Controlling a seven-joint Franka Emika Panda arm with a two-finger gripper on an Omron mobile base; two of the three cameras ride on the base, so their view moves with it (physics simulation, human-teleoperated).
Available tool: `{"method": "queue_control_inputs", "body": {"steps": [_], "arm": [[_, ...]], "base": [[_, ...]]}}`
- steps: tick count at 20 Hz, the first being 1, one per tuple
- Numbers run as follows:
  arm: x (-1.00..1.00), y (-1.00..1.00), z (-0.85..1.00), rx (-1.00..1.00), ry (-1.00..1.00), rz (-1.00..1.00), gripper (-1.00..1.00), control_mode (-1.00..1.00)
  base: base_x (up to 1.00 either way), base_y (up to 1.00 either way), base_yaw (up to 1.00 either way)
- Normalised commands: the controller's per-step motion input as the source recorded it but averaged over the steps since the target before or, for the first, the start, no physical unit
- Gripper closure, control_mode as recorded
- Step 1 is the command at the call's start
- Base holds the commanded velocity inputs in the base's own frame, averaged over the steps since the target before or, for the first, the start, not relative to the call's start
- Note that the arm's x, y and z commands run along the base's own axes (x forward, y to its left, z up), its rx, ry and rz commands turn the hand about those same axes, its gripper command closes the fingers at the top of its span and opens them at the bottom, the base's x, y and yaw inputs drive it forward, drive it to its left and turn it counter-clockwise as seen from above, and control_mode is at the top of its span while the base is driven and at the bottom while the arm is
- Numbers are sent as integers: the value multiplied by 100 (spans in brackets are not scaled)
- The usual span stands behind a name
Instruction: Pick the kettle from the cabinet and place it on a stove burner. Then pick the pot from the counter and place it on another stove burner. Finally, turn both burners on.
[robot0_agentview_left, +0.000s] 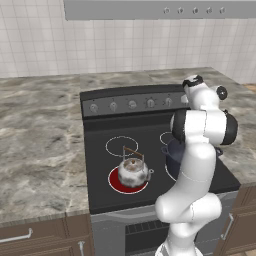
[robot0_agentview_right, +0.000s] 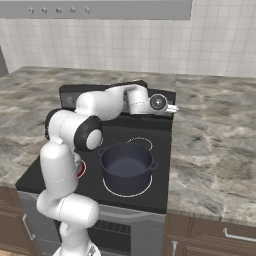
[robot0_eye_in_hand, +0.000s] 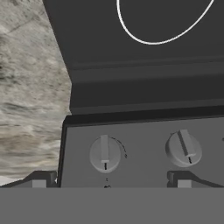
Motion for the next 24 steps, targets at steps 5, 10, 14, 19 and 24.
{"method": "queue_control_inputs", "body": {"steps": [5, 10, 14, 19, 24], "arm": [[0, 0, 0, 0, 0, 0, -100, -100], [2, 0, 0, 0, 0, 0, -100, -100], [6, 0, 0, 0, 0, 0, -100, -100], [14, 5, 0, 0, 0, 0, -100, -100], [18, 9, 0, 0, 0, 0, -100, -100]], "base": [[0, 0, 0], [0, 0, 0], [0, 0, 0], [0, 0, 0], [0, 0, 0]]}}
